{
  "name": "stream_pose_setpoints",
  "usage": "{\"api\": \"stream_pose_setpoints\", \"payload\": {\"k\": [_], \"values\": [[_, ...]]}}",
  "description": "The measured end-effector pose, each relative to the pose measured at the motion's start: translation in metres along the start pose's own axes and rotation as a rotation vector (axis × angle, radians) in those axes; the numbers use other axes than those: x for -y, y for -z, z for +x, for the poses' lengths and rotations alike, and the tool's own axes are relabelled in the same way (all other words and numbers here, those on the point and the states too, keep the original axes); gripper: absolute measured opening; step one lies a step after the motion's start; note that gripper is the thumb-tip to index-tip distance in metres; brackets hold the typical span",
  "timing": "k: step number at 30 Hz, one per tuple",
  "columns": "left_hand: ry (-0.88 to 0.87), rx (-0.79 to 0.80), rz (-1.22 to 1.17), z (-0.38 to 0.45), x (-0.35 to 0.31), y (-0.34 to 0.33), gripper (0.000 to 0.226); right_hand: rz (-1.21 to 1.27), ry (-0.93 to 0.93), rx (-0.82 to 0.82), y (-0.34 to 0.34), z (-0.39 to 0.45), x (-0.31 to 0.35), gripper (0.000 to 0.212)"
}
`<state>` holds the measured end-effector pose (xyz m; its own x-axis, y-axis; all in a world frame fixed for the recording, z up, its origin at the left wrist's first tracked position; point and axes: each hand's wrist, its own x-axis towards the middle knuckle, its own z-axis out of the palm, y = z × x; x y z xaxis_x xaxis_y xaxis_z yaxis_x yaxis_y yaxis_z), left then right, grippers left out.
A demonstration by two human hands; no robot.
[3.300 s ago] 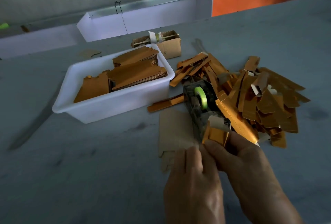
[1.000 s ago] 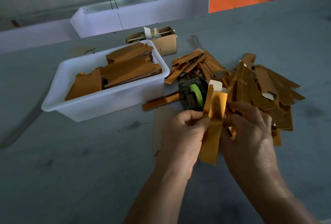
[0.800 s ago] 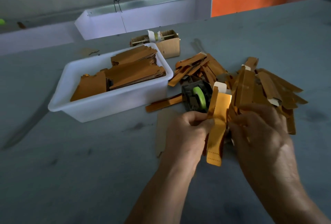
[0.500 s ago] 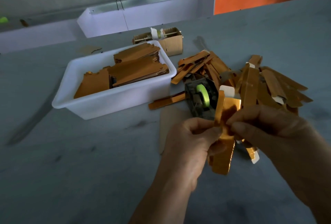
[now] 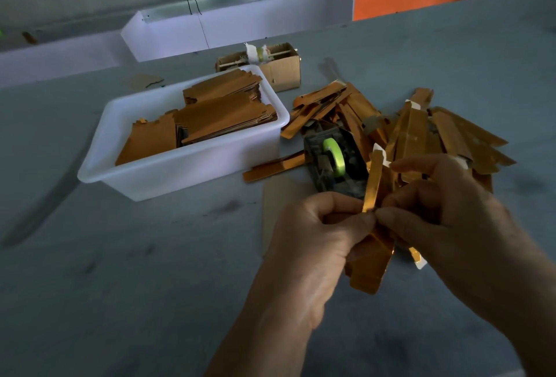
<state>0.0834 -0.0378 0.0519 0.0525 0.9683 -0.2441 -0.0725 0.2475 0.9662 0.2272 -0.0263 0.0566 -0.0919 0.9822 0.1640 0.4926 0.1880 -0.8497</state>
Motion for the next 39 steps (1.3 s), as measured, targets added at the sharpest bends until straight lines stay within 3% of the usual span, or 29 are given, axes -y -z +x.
{"api": "stream_pose_setpoints", "payload": {"k": [4,6,10,19,26,29,34,39], "values": [[0.017,0.088,0.009,0.0,-0.003,0.005,0.007,-0.06,-0.039,-0.009,-0.002,0.0,0.0,0.044],[0.001,0.095,0.02,-0.001,0.0,0.006,0.021,-0.096,-0.047,-0.012,-0.003,0.0,0.0,0.041],[-0.032,0.028,0.017,-0.001,0.005,0.005,0.011,-0.178,-0.07,-0.005,-0.006,-0.003,0.001,0.04],[-0.17,-0.215,0.198,-0.007,0.018,-0.01,0.021,-0.327,-0.116,0.004,-0.01,-0.004,0.012,0.034],[-0.351,-0.369,0.255,-0.011,0.023,-0.011,0.01,-0.462,-0.14,-0.036,-0.006,-0.007,0.018,0.057],[-0.315,-0.312,0.179,-0.012,0.018,-0.011,0.012,-0.295,-0.061,0.013,-0.006,-0.008,0.013,0.054],[-0.144,-0.243,0.021,-0.015,0.019,-0.007,0.007,0.151,-0.192,0.161,-0.009,-0.006,0.001,0.048],[0.019,-0.212,-0.159,-0.017,0.023,0.001,0.011,0.152,-0.212,0.303,-0.013,-0.001,-0.009,0.016]]}}
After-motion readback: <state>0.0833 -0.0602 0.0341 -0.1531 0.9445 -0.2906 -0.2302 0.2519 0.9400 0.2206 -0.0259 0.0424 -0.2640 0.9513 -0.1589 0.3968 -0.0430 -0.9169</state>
